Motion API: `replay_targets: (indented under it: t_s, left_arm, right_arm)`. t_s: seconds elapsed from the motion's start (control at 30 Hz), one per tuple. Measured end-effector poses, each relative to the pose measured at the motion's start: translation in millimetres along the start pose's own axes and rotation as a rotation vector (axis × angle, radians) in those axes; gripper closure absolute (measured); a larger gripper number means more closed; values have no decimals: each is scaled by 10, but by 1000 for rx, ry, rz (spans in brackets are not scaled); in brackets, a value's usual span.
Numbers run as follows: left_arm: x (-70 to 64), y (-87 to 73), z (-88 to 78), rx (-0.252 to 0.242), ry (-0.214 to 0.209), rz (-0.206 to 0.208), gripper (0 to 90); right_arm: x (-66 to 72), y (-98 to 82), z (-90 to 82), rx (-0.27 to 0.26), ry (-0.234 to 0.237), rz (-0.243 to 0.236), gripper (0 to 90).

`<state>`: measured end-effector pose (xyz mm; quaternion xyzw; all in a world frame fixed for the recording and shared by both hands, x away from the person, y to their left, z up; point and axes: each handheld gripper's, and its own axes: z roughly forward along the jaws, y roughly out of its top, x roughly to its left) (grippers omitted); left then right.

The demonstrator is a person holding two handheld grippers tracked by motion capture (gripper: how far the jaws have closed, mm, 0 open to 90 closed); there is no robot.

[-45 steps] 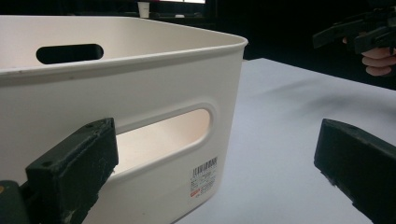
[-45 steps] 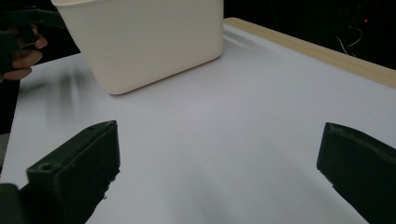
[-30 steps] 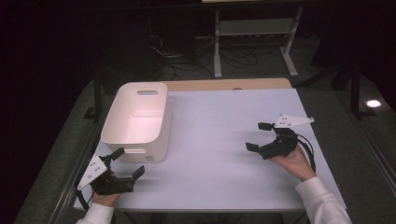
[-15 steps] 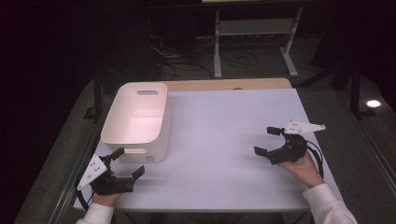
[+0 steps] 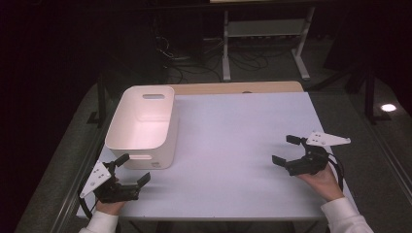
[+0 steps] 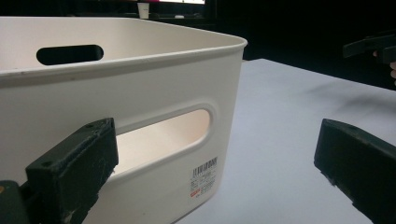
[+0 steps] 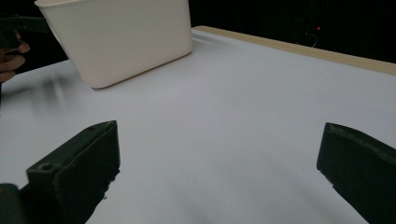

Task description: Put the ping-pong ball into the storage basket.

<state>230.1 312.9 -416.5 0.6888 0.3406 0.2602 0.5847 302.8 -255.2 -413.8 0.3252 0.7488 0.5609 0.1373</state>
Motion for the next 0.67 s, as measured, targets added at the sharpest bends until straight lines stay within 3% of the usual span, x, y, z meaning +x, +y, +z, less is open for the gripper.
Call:
replay_targets:
  t_s: [0.23,0.43,0.67]
  left_arm:
    - [3,0,-1,2,1,2,0]
    - [5,0,1,3,-1,3,0]
    - [1,0,3,4,4,0,0]
  right_arm:
    - [-9,-81,-60,-12,-24,7,0]
    - [-4,-141,-130,-31,-80,4,0]
    - [-16,-181,-203,-59,-93,11,0]
